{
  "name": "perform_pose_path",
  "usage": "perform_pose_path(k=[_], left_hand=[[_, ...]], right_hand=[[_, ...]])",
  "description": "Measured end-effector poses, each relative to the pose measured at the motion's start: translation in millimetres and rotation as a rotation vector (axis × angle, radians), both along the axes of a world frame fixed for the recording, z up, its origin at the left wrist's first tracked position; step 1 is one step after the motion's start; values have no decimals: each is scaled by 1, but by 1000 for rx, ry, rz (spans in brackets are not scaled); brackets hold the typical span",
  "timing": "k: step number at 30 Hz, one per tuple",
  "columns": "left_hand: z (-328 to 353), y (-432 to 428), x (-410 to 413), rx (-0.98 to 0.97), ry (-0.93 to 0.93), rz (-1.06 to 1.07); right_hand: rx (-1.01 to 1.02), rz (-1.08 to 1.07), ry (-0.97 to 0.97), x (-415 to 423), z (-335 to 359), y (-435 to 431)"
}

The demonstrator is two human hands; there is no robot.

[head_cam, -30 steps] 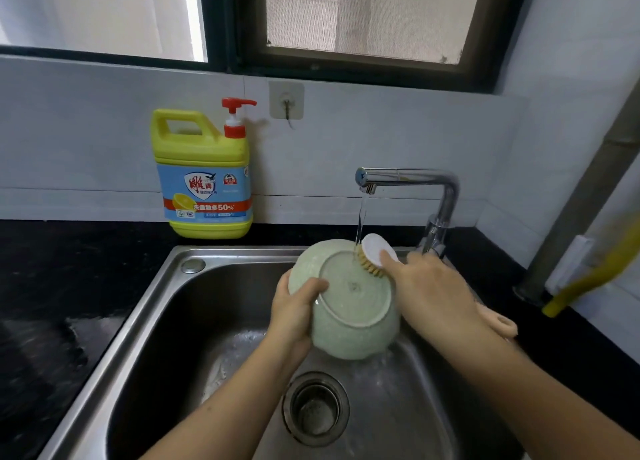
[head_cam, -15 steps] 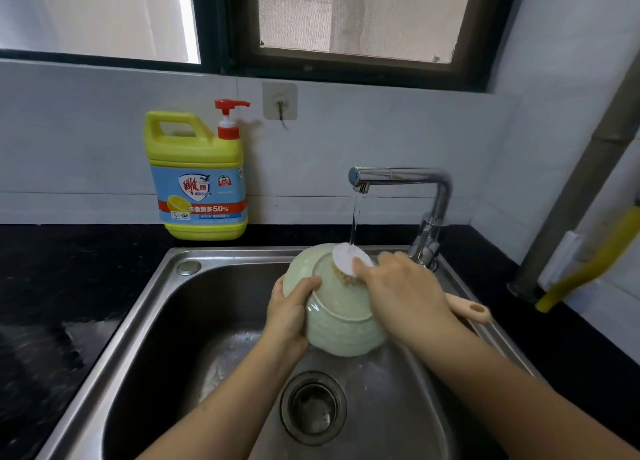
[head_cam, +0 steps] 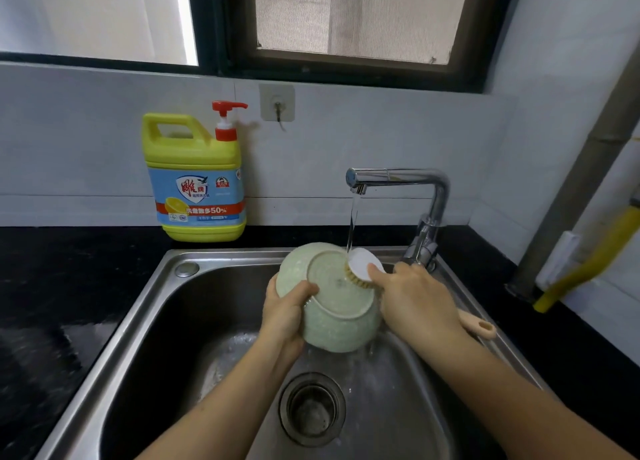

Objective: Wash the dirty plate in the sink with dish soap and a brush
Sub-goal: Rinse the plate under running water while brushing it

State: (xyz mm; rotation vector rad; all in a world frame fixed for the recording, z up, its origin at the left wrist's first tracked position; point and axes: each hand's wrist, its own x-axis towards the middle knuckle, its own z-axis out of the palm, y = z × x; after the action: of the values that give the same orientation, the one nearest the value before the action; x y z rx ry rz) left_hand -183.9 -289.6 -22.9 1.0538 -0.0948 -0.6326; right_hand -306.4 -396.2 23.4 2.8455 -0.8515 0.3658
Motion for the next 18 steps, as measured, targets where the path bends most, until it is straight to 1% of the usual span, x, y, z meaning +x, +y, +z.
perform_pose_path(k=[2,3,6,8,11,14,18], left_hand=[[0,1,2,-9,9,52],[0,2,4,-15,18,68],[1,3,6,-62,64,69],[2,3,6,-97,92,49],[2,2,2,-118,114,11],[2,3,-1,-108,110,-13],[5,7,2,-55,27,-87]], right_hand=[[81,4,-71,-4,-5,0],[162,-2,-145,-6,-7,0],[559,-18,-411,-5,-14,-6],[756,-4,-536,-2,-19,-9],[921,8,-614,2,-25,-11],[1059,38,-646,5,-30,-14],[1210,105,-698,6,-33,-20]])
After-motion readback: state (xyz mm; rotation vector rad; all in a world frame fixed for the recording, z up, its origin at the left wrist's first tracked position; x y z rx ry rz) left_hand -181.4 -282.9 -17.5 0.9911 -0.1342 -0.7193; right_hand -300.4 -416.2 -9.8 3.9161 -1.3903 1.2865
